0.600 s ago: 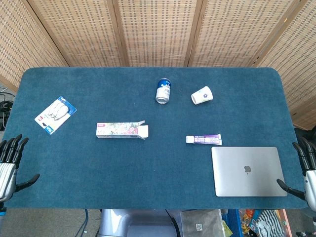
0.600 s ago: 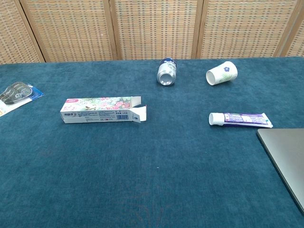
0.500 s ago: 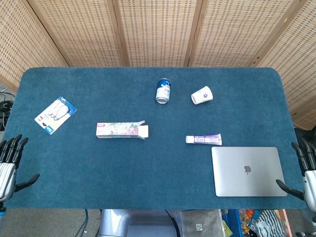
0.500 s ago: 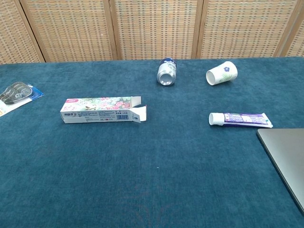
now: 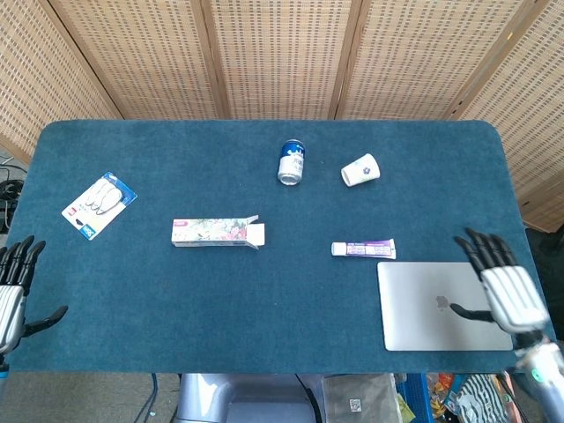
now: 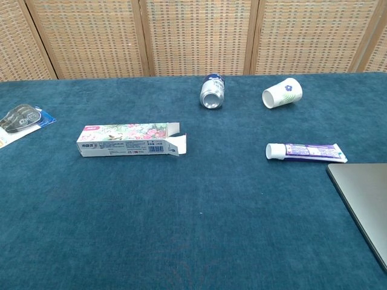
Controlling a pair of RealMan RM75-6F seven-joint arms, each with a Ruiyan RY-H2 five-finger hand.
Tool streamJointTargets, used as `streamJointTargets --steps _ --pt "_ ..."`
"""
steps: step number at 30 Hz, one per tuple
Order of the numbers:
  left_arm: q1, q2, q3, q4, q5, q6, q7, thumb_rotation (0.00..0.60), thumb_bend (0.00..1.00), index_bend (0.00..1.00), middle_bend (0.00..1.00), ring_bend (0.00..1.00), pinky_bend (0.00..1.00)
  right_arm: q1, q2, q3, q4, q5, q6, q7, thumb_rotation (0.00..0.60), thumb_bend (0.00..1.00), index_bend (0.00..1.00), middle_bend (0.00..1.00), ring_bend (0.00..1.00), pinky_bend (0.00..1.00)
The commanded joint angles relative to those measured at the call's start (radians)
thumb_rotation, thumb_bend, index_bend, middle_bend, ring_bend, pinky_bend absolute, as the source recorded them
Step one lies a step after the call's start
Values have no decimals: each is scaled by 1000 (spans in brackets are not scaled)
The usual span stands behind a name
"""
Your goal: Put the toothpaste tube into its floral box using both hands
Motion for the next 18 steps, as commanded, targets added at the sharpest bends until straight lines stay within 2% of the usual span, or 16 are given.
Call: streamJointTargets --steps 1,6,10,13,18 --pt "-11 -1 -12 -5 -30 -20 12 600 182 0 0 0 0 229 -125 70 97 127 -278 18 600 0 54 54 0 0" --pt "-24 -4 -25 -4 -66 -45 18 600 182 0 0 0 0 287 -250 85 172 194 -306 -70 600 0 168 195 55 26" --pt "-40 -4 -35 2 -88 -70 16 600 182 0 0 0 0 328 -327 92 225 255 -338 -138 600 10 216 228 95 83" --pt "-48 -5 -42 7 -103 -83 14 600 182 0 0 0 0 355 -372 101 255 307 -358 -176 600 68 254 258 119 103" --pt "-55 -5 -47 10 -120 -93 17 600 182 0 0 0 0 393 -438 110 307 371 -374 -236 600 104 271 278 141 146"
